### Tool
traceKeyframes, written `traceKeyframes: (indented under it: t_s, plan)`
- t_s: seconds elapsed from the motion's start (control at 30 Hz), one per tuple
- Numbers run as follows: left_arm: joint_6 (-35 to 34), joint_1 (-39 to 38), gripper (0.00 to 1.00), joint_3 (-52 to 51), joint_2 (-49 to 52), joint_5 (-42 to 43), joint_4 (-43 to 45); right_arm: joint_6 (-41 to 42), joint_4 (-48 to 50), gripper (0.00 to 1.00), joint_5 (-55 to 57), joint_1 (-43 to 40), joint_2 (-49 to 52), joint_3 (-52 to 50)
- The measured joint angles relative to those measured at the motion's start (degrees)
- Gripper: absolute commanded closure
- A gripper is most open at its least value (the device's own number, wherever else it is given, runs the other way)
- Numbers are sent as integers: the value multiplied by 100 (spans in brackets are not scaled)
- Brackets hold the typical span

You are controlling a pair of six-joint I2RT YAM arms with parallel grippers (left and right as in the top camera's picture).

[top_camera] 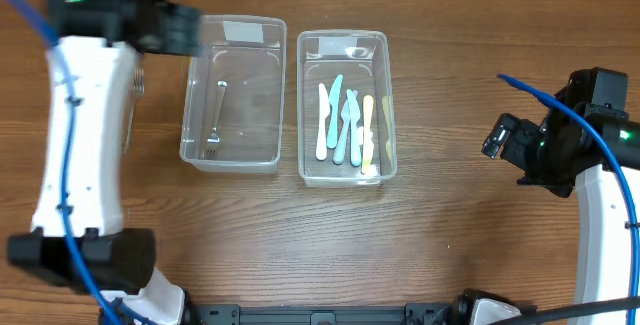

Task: Pack container
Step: 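Return left gripper to the forks and grasp another metal fork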

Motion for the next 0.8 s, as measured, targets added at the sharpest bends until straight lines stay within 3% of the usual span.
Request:
traceKeyframes:
  t_s: [0.3,0.57,0.8]
  plan:
    - [280,1386,8,15,706,85,120,-13,11,0,0,0,0,0]
    - [501,1550,10,13,2310,302,431,-17,15,0,0,0,2,0]
    - [721,1550,14,13,3073,549,614,-57,48,0,-2,2,0,0]
